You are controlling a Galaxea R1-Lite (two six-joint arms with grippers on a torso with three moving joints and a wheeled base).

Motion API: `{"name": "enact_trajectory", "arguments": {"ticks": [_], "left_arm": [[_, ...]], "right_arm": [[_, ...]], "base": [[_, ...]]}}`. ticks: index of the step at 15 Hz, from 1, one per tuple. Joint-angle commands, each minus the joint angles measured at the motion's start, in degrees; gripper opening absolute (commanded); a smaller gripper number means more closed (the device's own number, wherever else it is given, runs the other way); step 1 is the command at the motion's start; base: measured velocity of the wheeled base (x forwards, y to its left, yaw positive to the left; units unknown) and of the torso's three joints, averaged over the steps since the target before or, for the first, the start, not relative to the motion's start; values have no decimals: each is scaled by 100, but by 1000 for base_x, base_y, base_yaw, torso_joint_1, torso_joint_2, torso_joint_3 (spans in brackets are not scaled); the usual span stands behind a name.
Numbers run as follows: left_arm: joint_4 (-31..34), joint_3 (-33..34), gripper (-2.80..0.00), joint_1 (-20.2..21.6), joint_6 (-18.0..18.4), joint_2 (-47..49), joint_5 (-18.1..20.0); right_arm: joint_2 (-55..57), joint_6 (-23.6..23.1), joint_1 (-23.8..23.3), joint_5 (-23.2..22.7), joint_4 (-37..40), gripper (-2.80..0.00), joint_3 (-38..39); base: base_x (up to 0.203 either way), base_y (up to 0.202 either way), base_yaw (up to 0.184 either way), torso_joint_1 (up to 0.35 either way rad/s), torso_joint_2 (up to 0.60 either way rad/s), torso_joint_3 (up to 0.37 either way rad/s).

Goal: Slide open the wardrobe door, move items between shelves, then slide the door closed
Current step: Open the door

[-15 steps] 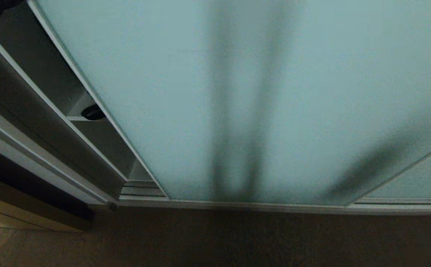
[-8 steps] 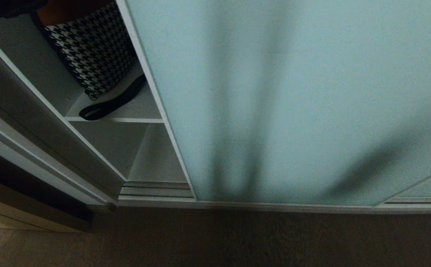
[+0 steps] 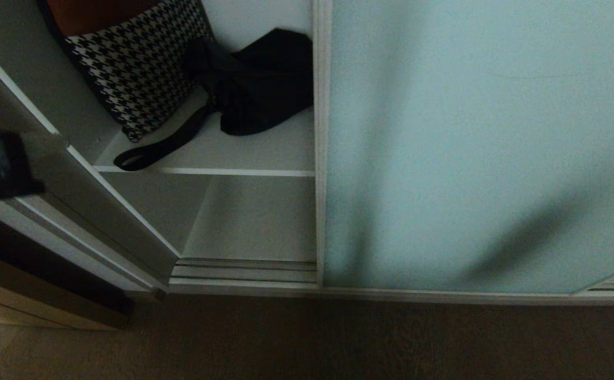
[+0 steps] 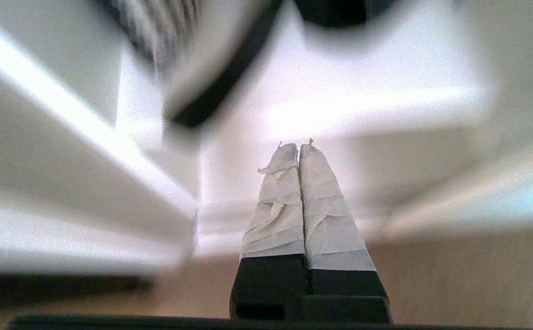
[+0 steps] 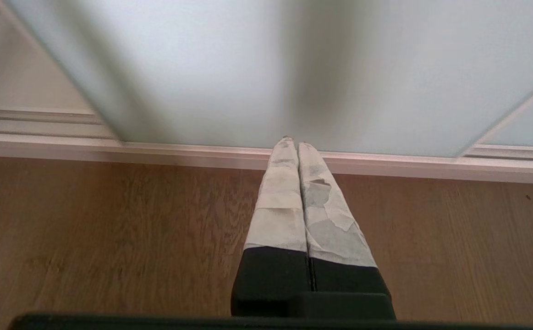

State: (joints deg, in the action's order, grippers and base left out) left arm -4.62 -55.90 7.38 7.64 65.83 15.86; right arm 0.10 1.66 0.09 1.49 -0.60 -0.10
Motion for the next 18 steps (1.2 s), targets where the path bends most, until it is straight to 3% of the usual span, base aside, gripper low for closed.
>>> {"name": "enact_trajectory", "arguments": {"ticks": [1,7,11,13,15,18], "left_arm": [[-10,1043,-280,0,42,-1496,-9],[-33,3870,-280,-37,-488,-4582,-232],[-734,5272,-280,-112,-516,-4968,-358],[-724,5469,-280,-595,-478,-5253,-361],[-151,5436,-280,-630,-459,-5917,-337],[727,5263,-280,-644,-821,-6609,-376]], "right_arm": [[6,1,0,1,-2,-280,1],[-1,1,0,1,-2,-280,1],[7,1,0,7,-2,-280,1],[-1,1,0,6,-2,-280,1],[8,1,0,1,-2,-280,1],[-1,1,0,1,-2,-280,1]], "base": [[0,0,0,0,0,0],[0,0,0,0,0,0],[0,0,0,0,0,0],[0,0,0,0,0,0],[0,0,0,0,0,0],[0,0,0,0,0,0]]}}
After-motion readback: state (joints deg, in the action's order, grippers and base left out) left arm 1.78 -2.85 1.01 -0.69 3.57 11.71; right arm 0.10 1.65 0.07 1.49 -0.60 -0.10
